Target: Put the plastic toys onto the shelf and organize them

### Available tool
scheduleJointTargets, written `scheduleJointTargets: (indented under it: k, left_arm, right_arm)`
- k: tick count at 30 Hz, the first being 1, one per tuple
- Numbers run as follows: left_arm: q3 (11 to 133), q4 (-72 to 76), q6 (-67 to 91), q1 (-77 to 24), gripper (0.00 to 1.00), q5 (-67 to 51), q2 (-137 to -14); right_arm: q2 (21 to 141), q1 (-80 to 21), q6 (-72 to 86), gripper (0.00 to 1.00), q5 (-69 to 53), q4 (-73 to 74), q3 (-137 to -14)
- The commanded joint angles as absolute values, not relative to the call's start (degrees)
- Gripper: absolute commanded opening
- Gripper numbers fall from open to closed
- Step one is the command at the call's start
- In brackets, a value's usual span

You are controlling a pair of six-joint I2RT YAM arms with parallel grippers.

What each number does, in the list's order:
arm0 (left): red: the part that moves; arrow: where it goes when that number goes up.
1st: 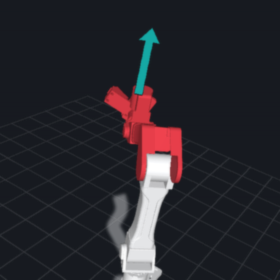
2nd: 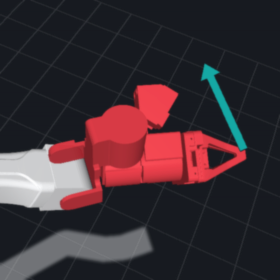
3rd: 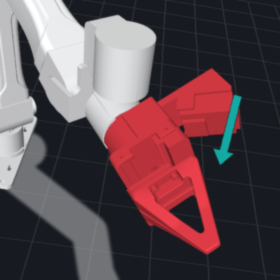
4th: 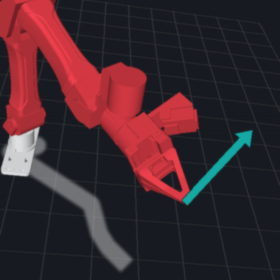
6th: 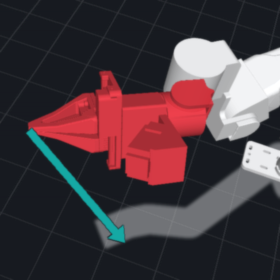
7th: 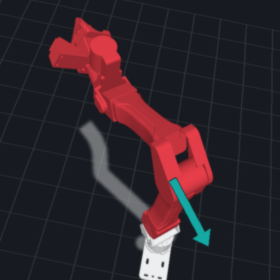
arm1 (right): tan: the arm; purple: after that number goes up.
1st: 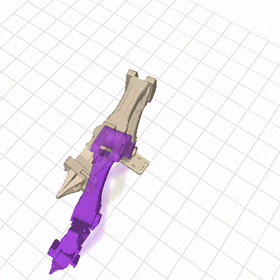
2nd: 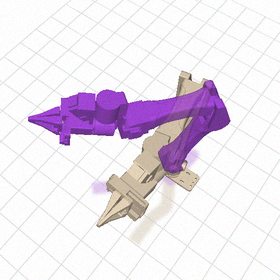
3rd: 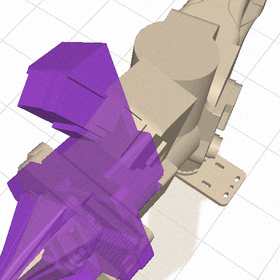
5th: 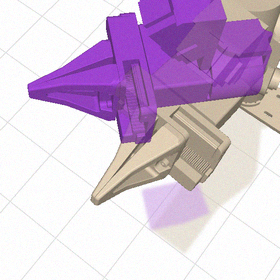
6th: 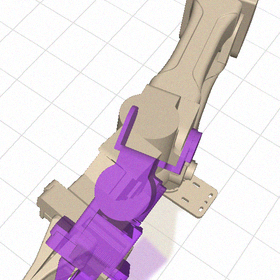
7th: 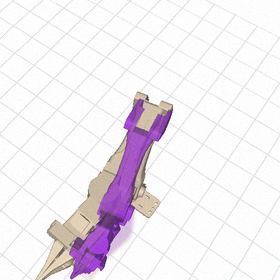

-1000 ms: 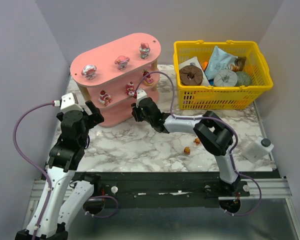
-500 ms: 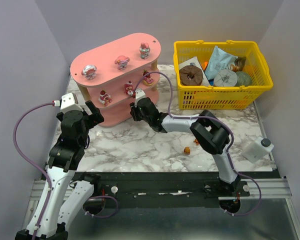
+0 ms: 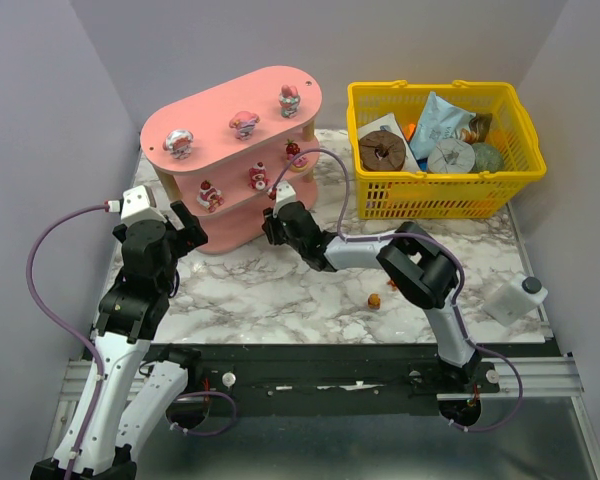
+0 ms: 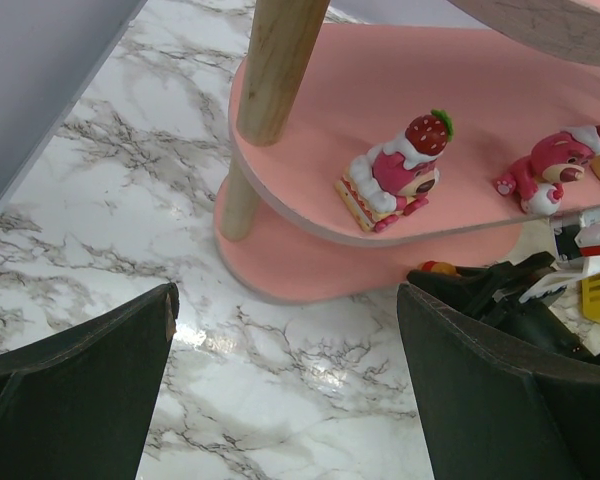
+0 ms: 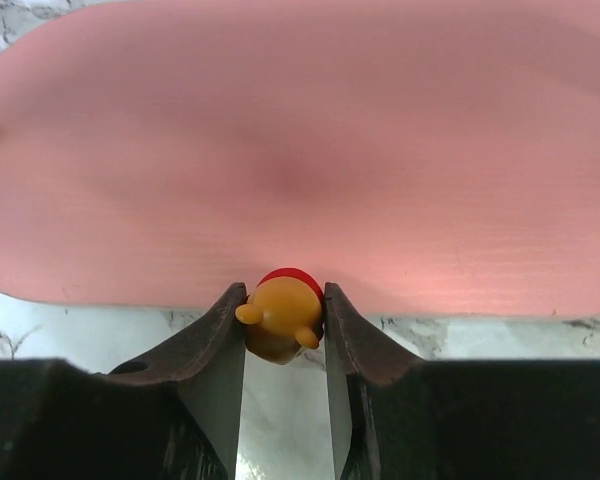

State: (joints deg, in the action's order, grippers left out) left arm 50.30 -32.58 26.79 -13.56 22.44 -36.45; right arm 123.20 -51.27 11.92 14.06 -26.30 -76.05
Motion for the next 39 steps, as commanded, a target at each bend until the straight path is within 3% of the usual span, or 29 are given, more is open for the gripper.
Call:
scheduleJointTargets:
  k: [1,39]
  left_arm:
    - [49.83,-32.08,26.02,-13.1,0.99,22.68,-36.47]
    - [49.92,-32.17,25.84,-12.92,0.99,22.5,-36.47]
  right_arm:
    - [121.64,-51.07,12.13,0.31,16.08,-30.14,-73.39]
    - [127.53,-52.38,22.15,0.41,21.27,-16.88,-83.5]
